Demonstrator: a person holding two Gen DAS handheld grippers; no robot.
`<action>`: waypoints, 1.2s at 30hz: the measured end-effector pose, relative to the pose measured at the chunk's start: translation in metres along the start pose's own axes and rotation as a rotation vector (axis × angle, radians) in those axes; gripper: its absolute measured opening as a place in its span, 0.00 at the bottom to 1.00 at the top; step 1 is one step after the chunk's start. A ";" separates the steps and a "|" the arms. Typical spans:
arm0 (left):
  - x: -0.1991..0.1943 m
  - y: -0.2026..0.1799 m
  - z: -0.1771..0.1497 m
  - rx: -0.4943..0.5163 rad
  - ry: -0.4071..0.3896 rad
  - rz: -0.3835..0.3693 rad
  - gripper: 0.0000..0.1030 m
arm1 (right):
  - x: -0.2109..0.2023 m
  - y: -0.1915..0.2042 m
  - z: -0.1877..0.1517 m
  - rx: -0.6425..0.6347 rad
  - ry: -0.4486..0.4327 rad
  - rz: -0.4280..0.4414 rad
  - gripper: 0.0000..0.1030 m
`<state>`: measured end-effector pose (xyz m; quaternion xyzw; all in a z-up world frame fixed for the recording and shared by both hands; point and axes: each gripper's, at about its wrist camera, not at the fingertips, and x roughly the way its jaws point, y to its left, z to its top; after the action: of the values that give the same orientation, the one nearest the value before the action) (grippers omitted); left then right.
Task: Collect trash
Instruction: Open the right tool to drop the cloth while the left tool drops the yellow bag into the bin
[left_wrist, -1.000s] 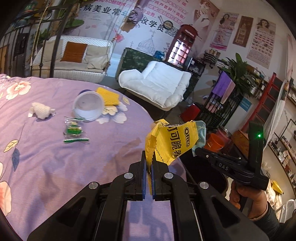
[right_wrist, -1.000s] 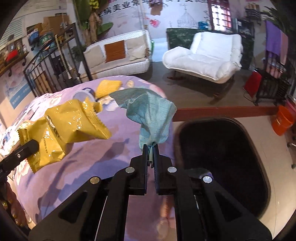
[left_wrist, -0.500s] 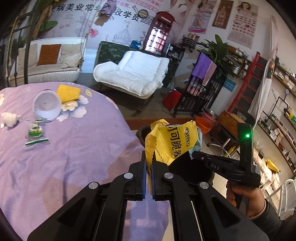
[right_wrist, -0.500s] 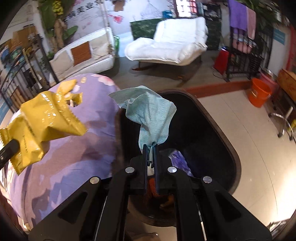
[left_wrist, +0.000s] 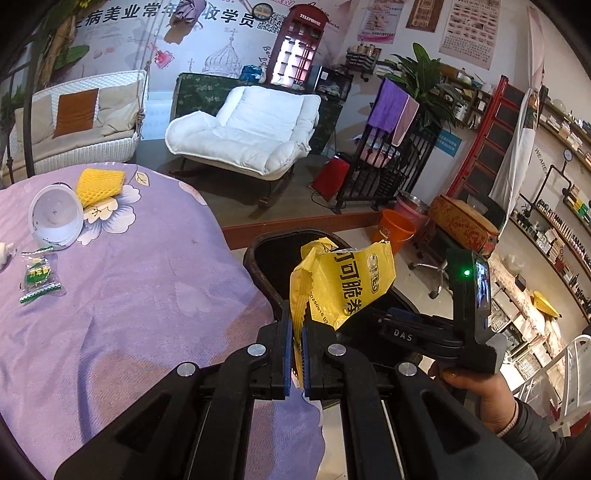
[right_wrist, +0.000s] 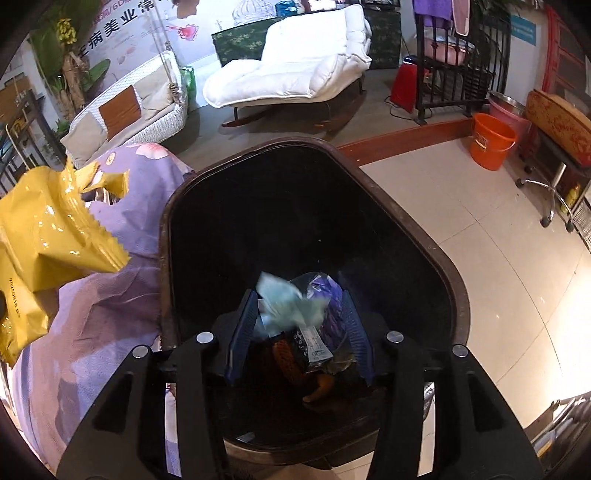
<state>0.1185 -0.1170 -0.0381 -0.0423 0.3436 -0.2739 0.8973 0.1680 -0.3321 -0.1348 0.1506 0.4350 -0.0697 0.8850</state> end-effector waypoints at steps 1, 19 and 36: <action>0.002 -0.001 0.001 0.003 0.004 0.001 0.05 | -0.002 0.000 0.000 0.003 -0.006 -0.003 0.47; 0.063 -0.044 0.006 0.112 0.129 -0.047 0.05 | -0.068 -0.039 0.022 0.063 -0.213 -0.120 0.55; 0.108 -0.070 0.003 0.211 0.234 -0.045 0.06 | -0.075 -0.067 0.027 0.128 -0.239 -0.160 0.55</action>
<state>0.1542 -0.2325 -0.0814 0.0769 0.4142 -0.3316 0.8442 0.1249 -0.4043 -0.0734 0.1622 0.3320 -0.1849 0.9107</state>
